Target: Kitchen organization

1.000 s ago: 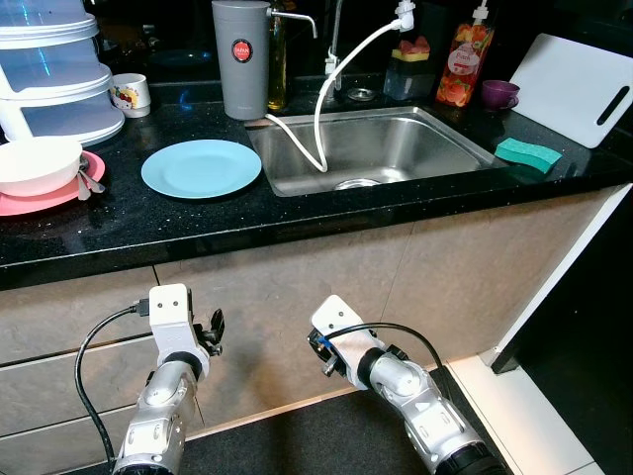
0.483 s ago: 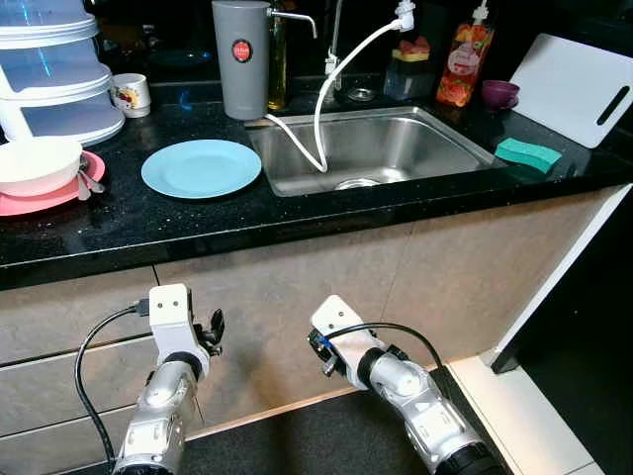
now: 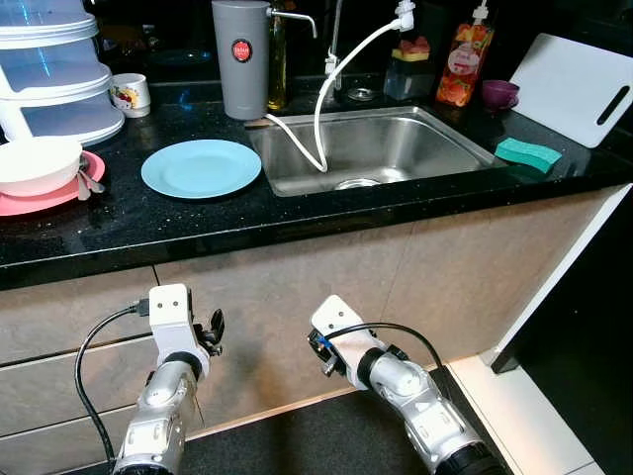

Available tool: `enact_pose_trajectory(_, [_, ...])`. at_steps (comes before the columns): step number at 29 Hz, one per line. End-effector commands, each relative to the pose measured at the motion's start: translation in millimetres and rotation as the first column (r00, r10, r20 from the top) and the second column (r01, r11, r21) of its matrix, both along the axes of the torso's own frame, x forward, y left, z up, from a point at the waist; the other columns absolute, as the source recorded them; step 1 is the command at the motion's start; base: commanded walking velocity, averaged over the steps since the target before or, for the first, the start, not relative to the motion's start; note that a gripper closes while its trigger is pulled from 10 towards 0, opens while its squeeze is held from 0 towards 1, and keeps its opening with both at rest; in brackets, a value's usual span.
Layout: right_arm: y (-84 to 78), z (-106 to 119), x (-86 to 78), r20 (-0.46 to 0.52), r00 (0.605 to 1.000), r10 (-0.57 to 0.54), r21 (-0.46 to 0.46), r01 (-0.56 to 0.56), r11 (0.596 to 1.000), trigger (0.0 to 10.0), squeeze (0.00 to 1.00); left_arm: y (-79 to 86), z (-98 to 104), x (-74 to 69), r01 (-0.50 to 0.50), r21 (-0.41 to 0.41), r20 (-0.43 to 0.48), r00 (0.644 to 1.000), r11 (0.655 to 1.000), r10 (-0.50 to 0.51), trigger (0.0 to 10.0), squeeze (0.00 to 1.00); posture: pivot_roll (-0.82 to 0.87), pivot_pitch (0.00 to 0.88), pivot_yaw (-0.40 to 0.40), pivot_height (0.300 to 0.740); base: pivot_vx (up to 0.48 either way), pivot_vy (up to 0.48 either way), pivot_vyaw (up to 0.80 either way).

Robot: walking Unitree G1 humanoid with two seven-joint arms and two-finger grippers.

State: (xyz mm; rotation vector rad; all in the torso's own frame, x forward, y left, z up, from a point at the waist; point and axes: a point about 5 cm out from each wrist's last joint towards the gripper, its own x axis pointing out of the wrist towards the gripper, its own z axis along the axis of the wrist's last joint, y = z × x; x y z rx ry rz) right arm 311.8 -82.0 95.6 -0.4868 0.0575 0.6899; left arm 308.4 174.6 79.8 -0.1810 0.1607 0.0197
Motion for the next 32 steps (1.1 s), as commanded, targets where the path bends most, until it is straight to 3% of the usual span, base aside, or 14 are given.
enact_pose_trajectory(1, [-0.7, 0.0, 0.1, -0.003, 1.0, -0.003, 0.006, 0.003, 1.0, 10.0, 0.0, -0.1, -3.7, -1.9, 0.003, -0.002, -0.017, 1.0, 1.0, -0.003, 10.0, 0.0, -0.1, 0.072, -0.004, 0.74, 0.0, 0.0, 0.0])
enact_pose_trajectory(32, [-1.1, 0.3, 1.4, -0.004, 1.0, -0.004, 0.005, 0.004, 1.0, 10.0, 0.0, -1.0, -2.7, -0.2, 0.004, -0.002, -0.013, 1.0, 1.0, -0.004, 10.0, 0.0, -0.1, 0.07, -0.003, 0.74, 0.0, 0.0, 0.0])
